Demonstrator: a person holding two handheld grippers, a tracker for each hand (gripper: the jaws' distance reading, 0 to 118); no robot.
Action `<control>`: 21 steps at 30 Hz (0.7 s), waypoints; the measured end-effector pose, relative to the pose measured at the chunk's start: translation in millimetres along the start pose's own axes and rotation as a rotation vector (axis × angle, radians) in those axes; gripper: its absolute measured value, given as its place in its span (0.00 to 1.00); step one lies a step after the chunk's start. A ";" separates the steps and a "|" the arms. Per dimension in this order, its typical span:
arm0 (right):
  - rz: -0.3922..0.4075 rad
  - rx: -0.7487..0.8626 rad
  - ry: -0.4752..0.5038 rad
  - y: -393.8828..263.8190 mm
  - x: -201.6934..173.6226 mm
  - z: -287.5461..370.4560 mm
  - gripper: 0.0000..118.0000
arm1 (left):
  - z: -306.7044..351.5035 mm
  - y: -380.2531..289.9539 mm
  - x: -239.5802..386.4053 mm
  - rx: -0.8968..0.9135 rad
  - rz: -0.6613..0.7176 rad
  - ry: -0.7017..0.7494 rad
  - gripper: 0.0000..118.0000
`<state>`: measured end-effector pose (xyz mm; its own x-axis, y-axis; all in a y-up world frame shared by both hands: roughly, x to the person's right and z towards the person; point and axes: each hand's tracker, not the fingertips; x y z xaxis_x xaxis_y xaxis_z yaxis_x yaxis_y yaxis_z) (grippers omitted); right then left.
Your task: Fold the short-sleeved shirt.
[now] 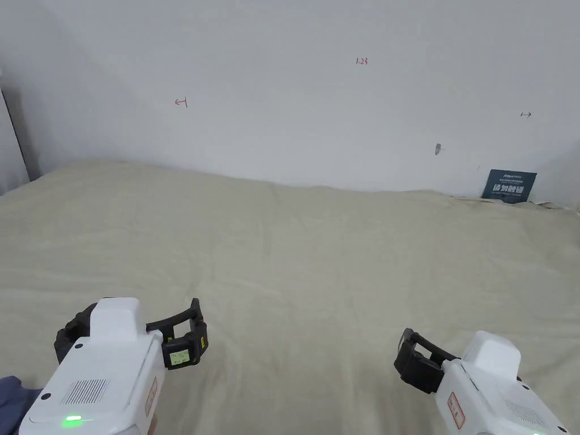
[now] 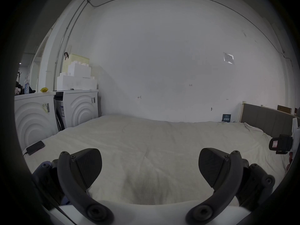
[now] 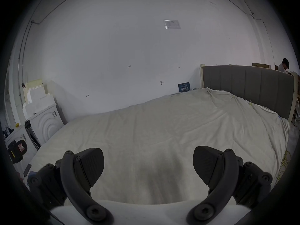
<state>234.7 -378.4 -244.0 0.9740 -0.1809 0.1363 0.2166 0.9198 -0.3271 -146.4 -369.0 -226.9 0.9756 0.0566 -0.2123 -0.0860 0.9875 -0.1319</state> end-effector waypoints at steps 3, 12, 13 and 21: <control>0.013 -0.043 -0.044 2.3 -5.1 -1.7 0.95 | -0.5 -0.8 -4.2 -0.021 0.031 -0.035 1.00; 0.017 -0.054 -0.065 2.2 -13.3 -5.2 0.94 | 3.5 -6.7 -1.1 -0.051 -0.007 -0.026 1.00; 0.023 -0.051 -0.067 1.8 -13.7 -4.0 0.94 | 3.8 -6.7 -1.0 -0.054 -0.009 -0.025 1.00; 0.063 -0.046 -0.078 0.6 -16.3 -5.2 0.95 | 4.8 -4.9 -4.0 -0.053 0.020 -0.026 1.00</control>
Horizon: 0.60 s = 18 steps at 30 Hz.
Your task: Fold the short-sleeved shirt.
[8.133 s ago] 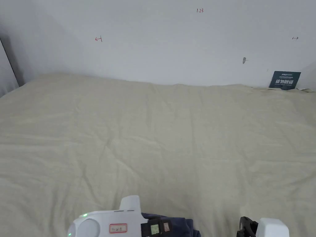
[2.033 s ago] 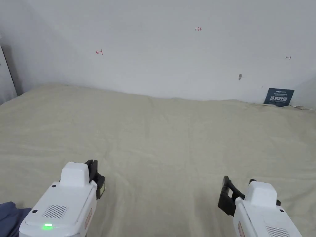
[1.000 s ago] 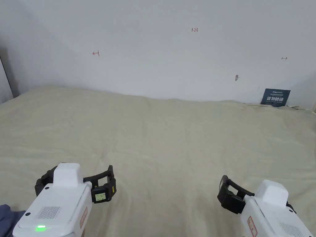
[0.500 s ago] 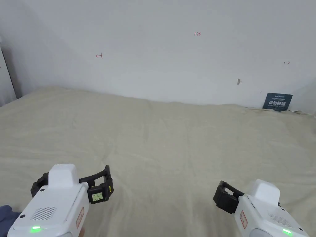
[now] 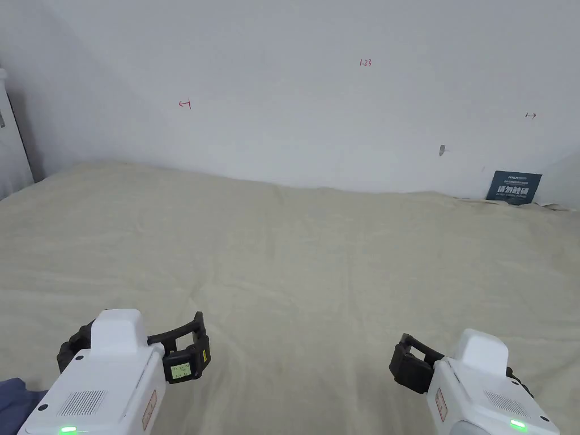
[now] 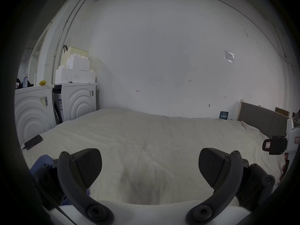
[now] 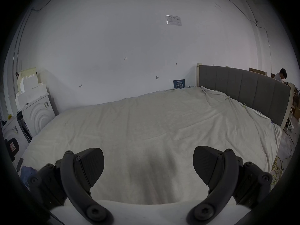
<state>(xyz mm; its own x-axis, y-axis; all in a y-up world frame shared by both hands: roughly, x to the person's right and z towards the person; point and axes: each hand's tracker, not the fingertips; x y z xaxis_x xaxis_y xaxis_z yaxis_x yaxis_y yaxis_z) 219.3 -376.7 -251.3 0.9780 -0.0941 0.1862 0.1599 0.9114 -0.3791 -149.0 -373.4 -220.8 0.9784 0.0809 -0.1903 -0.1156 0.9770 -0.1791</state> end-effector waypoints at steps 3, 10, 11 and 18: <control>0.019 0.014 -0.009 0.7 -1.0 -0.5 0.95 | 0.6 1.2 1.1 0.009 -0.020 -0.013 1.00; 0.035 0.012 -0.010 1.9 -2.2 -1.9 0.95 | -1.5 4.7 7.4 0.023 -0.072 -0.010 1.00; 0.036 0.012 -0.008 2.1 -2.1 -1.7 0.95 | -1.4 4.9 7.8 0.024 -0.077 -0.010 1.00; 0.041 0.006 -0.003 6.7 -0.6 -2.4 0.95 | -2.8 4.2 8.6 0.018 -0.094 -0.010 1.00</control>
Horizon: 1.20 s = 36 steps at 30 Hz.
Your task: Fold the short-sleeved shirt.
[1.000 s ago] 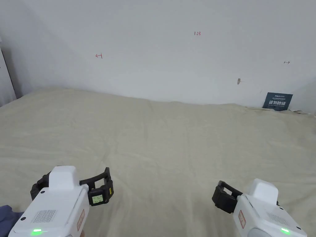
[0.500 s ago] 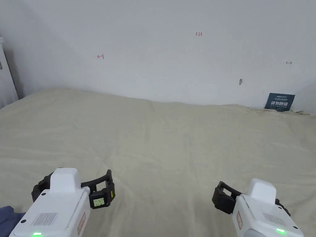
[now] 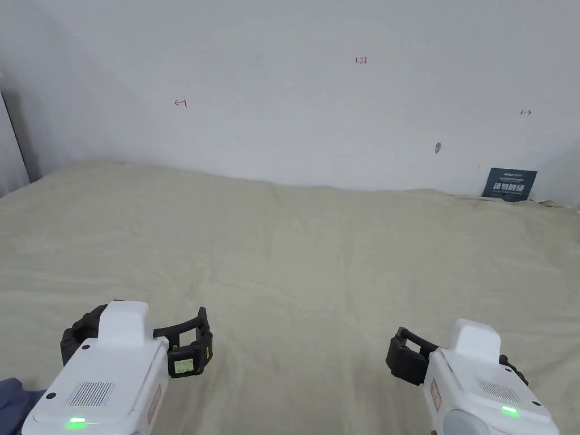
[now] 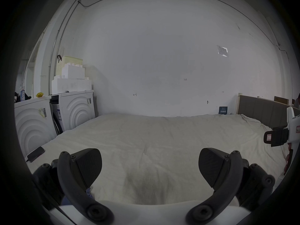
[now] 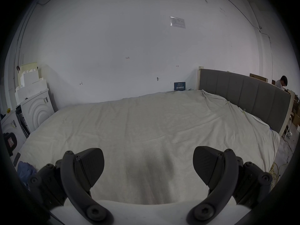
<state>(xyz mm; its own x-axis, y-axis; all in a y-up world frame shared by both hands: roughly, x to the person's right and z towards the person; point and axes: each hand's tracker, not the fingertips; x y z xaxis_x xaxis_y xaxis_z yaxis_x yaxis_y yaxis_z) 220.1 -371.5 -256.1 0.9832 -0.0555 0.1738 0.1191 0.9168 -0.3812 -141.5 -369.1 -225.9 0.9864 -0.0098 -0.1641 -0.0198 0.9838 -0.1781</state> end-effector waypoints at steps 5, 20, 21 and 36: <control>-0.064 -0.019 0.002 5.6 8.0 -4.1 0.95 | 0.9 -2.4 -0.3 -0.007 -0.017 0.000 1.00; -0.064 0.054 0.089 -4.2 5.9 0.6 0.94 | -5.0 1.6 -2.4 0.018 -0.016 -0.016 1.00; -0.050 0.068 0.077 -4.5 4.8 0.9 0.94 | -5.7 1.1 -2.7 0.020 -0.017 -0.020 1.00; 0.080 0.150 0.089 -8.3 0.2 -2.7 0.95 | -11.6 -8.8 -0.5 0.048 -0.060 0.003 1.00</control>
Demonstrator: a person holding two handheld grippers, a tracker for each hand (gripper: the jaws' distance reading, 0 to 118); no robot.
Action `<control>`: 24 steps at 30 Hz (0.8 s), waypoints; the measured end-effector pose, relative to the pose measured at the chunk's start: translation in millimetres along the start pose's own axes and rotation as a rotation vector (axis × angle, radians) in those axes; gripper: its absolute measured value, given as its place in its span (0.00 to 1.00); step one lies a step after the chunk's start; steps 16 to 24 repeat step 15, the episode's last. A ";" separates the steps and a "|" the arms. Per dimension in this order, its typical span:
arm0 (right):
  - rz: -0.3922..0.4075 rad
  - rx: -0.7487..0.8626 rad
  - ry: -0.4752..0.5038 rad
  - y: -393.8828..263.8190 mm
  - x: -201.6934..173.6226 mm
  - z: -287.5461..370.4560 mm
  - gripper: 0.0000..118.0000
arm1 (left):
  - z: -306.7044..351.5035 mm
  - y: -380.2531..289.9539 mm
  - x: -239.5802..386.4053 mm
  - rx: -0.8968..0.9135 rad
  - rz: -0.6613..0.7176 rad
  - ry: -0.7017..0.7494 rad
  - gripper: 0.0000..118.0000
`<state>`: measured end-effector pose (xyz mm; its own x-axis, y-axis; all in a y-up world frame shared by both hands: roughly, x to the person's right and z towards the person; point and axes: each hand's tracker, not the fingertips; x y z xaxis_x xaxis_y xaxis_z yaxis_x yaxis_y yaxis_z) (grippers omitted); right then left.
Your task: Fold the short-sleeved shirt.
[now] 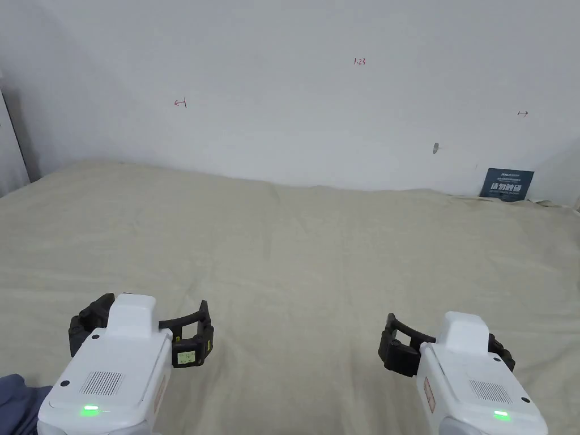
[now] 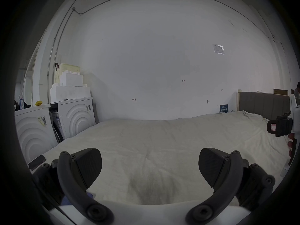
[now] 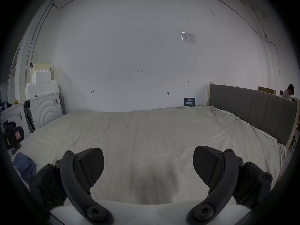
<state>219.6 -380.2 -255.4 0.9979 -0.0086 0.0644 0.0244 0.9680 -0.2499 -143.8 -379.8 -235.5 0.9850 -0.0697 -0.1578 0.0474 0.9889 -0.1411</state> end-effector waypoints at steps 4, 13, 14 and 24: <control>-0.003 0.029 -0.007 -2.0 -1.2 -0.6 0.95 | -2.4 -2.4 -6.2 0.000 0.017 0.000 1.00; -0.025 0.113 -0.022 -3.5 -4.2 0.2 0.95 | -2.6 -2.5 -11.9 0.009 0.034 -0.008 1.00; -0.023 0.119 -0.026 -3.3 -4.4 0.2 0.95 | -2.6 -2.3 -12.1 0.011 0.032 -0.009 1.00; -0.020 0.113 -0.034 -2.4 -5.1 0.0 0.96 | -2.8 -1.9 -12.1 0.010 0.029 -0.009 1.00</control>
